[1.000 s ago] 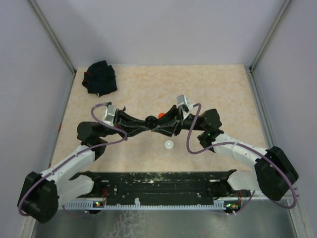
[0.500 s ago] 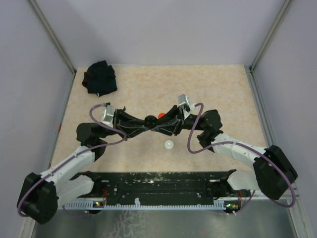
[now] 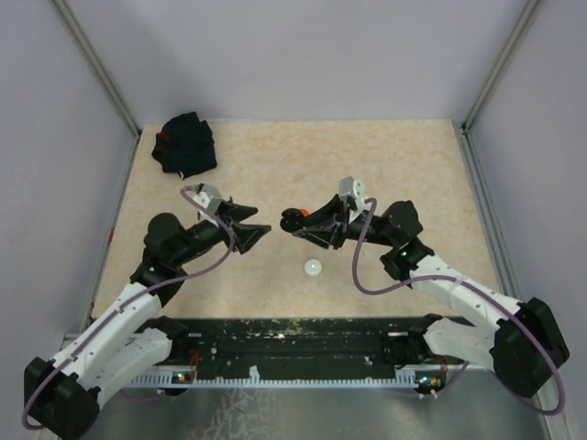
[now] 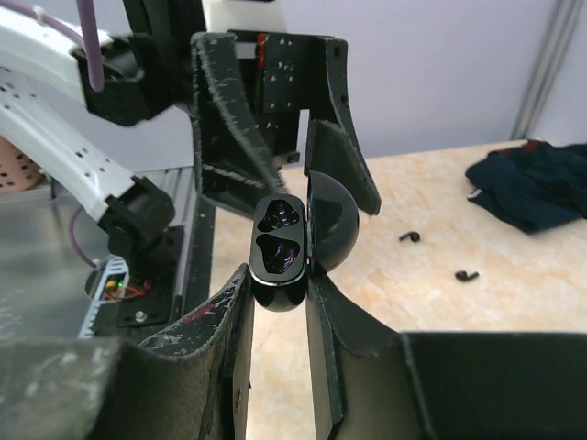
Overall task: Insert the wireless bluetooth earbuds into the charging case
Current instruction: Pick up the earbud from the center of the board.
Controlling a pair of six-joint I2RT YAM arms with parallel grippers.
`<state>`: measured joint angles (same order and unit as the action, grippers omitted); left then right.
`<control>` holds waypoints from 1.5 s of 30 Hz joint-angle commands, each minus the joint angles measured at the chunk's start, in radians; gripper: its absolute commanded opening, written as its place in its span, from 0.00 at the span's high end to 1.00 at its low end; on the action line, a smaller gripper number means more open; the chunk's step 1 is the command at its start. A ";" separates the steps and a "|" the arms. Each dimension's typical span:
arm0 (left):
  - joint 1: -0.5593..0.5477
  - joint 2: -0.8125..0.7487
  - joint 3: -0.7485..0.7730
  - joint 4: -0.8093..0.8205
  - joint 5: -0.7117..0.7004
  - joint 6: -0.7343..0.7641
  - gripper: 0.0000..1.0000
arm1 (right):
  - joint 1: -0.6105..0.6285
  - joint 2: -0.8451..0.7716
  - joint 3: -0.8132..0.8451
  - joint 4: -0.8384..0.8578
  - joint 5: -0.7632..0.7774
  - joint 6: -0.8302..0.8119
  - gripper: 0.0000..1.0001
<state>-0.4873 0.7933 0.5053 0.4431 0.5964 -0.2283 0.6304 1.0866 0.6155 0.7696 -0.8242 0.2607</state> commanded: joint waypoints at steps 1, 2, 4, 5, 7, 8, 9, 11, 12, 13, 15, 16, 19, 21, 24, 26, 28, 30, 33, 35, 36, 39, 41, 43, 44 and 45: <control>0.001 0.027 0.113 -0.390 -0.347 0.105 0.30 | -0.009 -0.065 0.004 -0.175 0.091 -0.164 1.00; 0.001 0.050 0.136 -0.437 -0.402 0.111 0.29 | -0.009 -0.074 0.000 -0.190 0.099 -0.175 1.00; 0.010 0.103 0.182 -0.526 -0.491 0.118 0.29 | -0.008 -0.088 -0.013 -0.207 0.111 -0.186 1.00; 0.015 0.133 0.204 -0.561 -0.527 0.121 0.29 | -0.008 -0.095 -0.021 -0.210 0.115 -0.191 1.00; 0.033 0.196 0.248 -0.629 -0.595 0.126 0.29 | -0.008 -0.110 -0.033 -0.217 0.126 -0.198 1.00; 0.045 0.227 0.268 -0.663 -0.631 0.127 0.29 | -0.008 -0.115 -0.038 -0.220 0.133 -0.199 1.00; 0.061 0.258 0.287 -0.691 -0.659 0.127 0.29 | -0.008 -0.122 -0.042 -0.219 0.137 -0.199 1.00; 0.107 0.317 0.317 -0.730 -0.687 0.132 0.30 | -0.008 -0.128 -0.053 -0.209 0.141 -0.194 1.00; 0.133 0.343 0.327 -0.740 -0.689 0.132 0.30 | -0.008 -0.132 -0.060 -0.194 0.143 -0.186 1.00; 0.162 0.366 0.334 -0.743 -0.689 0.130 0.30 | -0.008 -0.133 -0.067 -0.183 0.143 -0.180 1.00; 0.214 0.415 0.349 -0.745 -0.688 0.126 0.31 | -0.008 -0.137 -0.078 -0.164 0.143 -0.171 1.00; 0.237 0.437 0.356 -0.746 -0.689 0.127 0.32 | -0.008 -0.140 -0.083 -0.156 0.144 -0.168 1.00; 0.299 0.515 0.395 -0.765 -0.681 0.136 0.34 | -0.009 -0.147 -0.092 -0.139 0.150 -0.163 1.00; 0.339 0.570 0.427 -0.792 -0.679 0.148 0.34 | -0.008 -0.150 -0.100 -0.128 0.153 -0.159 1.00; 0.385 0.672 0.496 -0.849 -0.684 0.164 0.35 | -0.008 -0.155 -0.106 -0.122 0.161 -0.159 1.00; 0.405 0.728 0.548 -0.872 -0.687 0.173 0.36 | -0.007 -0.155 -0.109 -0.116 0.162 -0.158 1.00; 0.417 0.784 0.594 -0.897 -0.686 0.174 0.37 | -0.009 -0.156 -0.115 -0.109 0.163 -0.154 1.00; 0.420 0.837 0.640 -0.922 -0.679 0.175 0.38 | -0.009 -0.155 -0.115 -0.107 0.163 -0.154 1.00; 0.422 0.912 0.707 -0.967 -0.674 0.164 0.39 | -0.008 -0.157 -0.115 -0.108 0.162 -0.154 1.00; 0.422 0.956 0.746 -0.993 -0.687 0.160 0.40 | -0.008 -0.157 -0.116 -0.107 0.161 -0.155 1.00; 0.422 0.977 0.764 -1.006 -0.692 0.156 0.40 | -0.008 -0.157 -0.117 -0.107 0.161 -0.154 1.00; 0.421 1.020 0.800 -1.037 -0.719 0.145 0.42 | -0.008 -0.157 -0.116 -0.108 0.160 -0.154 1.00; 0.422 1.040 0.808 -1.037 -0.734 0.149 0.43 | -0.008 -0.157 -0.115 -0.108 0.160 -0.155 1.00; 0.422 1.057 0.816 -1.035 -0.738 0.153 0.44 | -0.009 -0.157 -0.115 -0.107 0.160 -0.154 1.00; 0.422 1.068 0.821 -1.035 -0.736 0.152 0.44 | -0.008 -0.154 -0.115 -0.108 0.160 -0.155 1.00; 0.422 1.077 0.827 -1.037 -0.734 0.152 0.45 | -0.007 -0.154 -0.115 -0.108 0.160 -0.155 1.00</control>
<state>-0.0681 1.8378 1.2869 -0.5594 -0.1162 -0.0746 0.6296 0.9554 0.4969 0.5999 -0.6666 0.1009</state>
